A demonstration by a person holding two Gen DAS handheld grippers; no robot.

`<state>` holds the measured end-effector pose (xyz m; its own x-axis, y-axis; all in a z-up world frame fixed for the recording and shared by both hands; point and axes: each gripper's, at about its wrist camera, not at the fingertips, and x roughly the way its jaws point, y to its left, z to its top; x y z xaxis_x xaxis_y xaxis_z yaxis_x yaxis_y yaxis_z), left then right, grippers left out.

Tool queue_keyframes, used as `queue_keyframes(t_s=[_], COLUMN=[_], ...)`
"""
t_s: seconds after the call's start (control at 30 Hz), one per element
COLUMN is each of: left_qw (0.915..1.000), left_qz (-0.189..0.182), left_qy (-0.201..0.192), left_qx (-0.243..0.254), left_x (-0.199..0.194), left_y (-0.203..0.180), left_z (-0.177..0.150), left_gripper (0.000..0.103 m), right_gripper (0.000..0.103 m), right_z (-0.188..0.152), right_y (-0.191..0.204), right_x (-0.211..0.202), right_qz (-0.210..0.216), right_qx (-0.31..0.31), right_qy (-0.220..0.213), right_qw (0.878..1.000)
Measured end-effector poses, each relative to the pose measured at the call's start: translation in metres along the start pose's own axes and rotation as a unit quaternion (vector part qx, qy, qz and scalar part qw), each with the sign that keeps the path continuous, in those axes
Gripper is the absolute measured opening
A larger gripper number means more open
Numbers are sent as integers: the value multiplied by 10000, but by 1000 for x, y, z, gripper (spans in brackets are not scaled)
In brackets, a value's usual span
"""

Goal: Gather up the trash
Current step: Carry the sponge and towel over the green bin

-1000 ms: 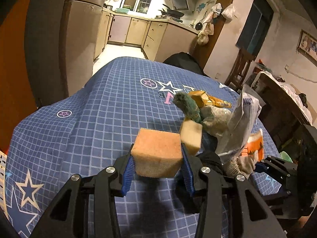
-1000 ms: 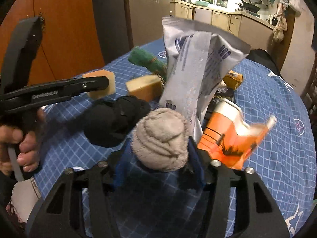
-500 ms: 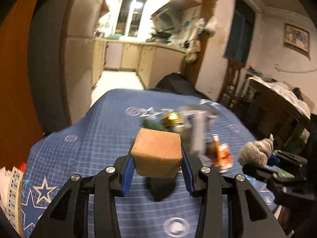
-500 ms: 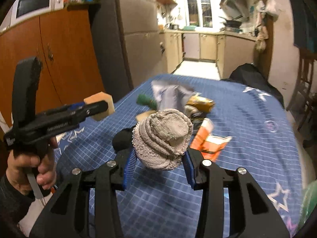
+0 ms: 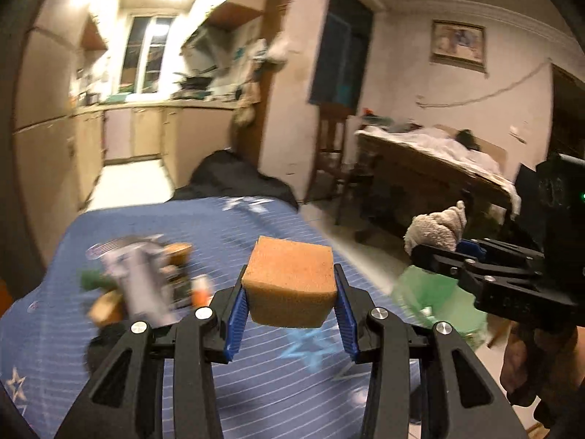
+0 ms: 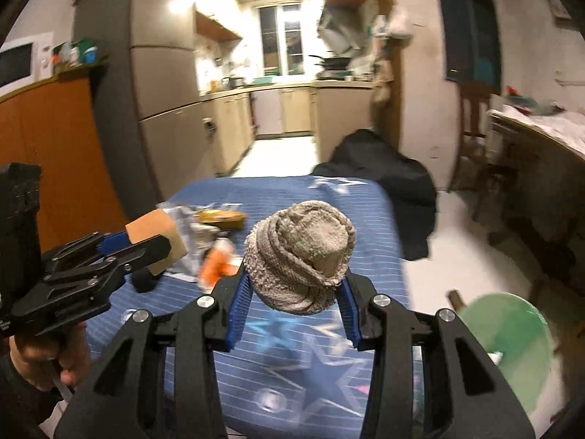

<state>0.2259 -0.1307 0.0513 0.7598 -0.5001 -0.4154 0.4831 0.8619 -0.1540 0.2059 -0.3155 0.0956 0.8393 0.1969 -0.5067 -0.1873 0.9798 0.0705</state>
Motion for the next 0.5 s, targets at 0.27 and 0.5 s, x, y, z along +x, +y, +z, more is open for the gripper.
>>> queue_keyframes(t_s=[0.27,0.5], left_qw=[9975,9924], left_qz=[-672,-1074], left_qy=[130,466], left_qx=[186,371], left_x=[58,125], left_y=[-100,-180], left_z=[29,42], left_gripper=[43,43], right_gripper=[41,41], right_z=[-7,-17], right_y=[-92,-166], right_x=[-31,-41], right_qz=[-803,-1299], right_qx=[482,891], right_qy=[86,344], right_qw=[9956,9869])
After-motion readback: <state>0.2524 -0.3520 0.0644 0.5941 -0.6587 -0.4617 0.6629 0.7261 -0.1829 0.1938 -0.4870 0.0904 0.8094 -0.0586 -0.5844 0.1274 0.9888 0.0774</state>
